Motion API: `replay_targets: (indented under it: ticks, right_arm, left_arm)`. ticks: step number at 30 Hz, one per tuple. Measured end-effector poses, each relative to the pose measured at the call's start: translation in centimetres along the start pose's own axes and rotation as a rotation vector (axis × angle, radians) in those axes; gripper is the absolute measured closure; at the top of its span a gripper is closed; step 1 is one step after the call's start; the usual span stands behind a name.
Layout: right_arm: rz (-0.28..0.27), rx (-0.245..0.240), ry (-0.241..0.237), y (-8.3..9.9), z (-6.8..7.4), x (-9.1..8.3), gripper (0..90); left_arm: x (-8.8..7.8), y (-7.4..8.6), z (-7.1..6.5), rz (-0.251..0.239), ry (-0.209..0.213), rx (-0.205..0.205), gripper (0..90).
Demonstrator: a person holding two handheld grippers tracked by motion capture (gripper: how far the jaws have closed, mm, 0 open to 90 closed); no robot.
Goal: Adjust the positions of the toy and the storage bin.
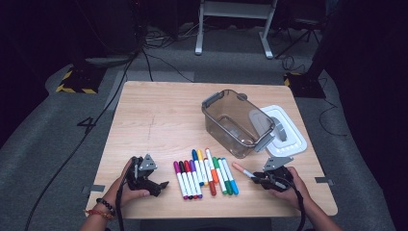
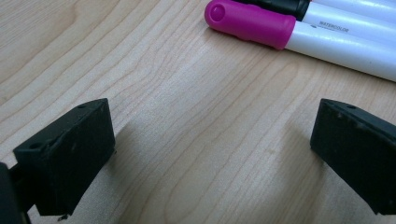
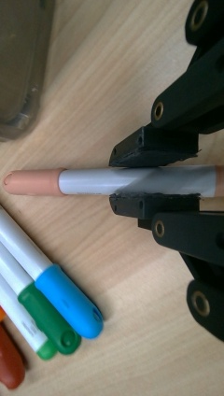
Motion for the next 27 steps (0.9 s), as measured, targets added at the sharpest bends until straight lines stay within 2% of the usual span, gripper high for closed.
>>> replay_targets:
  ticks: [3, 8, 9, 14, 20, 23, 27]
  right_arm:
    - [-0.009, -0.003, 0.006, -0.1, 0.0, -0.3, 71.4]
    - [-0.048, -0.024, 0.003, -1.6, 0.1, -0.4, 67.4]
    - [-0.048, -0.040, 0.018, -2.5, -0.1, -0.1, 66.2]
    - [-0.048, -0.034, 0.005, -3.6, -0.7, 1.0, 64.3]
    - [-0.052, -0.015, -0.022, -4.3, -1.2, 1.9, 65.4]
    - [-0.034, -0.028, -0.019, -4.6, -1.2, 2.6, 68.2]
    - [-0.041, -0.037, -0.020, -5.0, -1.2, 2.7, 71.7]
  left_arm:
    - [0.0, 0.0, 0.0, 0.000, 0.003, 0.000, 0.1]
    - [0.1, -0.2, 0.0, -0.001, -0.001, -0.004, 0.0]
    - [0.1, -0.2, 0.0, 0.000, -0.001, -0.004, 0.0]
    - [0.1, -0.2, 0.0, -0.001, -0.001, -0.004, 0.0]
    - [0.1, -0.2, 0.0, 0.000, 0.002, 0.000, 0.0]
    - [0.2, -0.3, 0.0, 0.000, 0.006, 0.006, 0.0]
    - [0.2, -0.3, 0.0, 0.000, 0.009, 0.016, 0.0]
Point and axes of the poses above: each handheld gripper's, and its own axes: x roughly forward along the jaws, y roughly out of its underside, z roughly to its left, the point moved 10 cm from there along x, roughly forward along the jaws, and after that the axes turned 13 degrees about z, right-handed, at the moved point
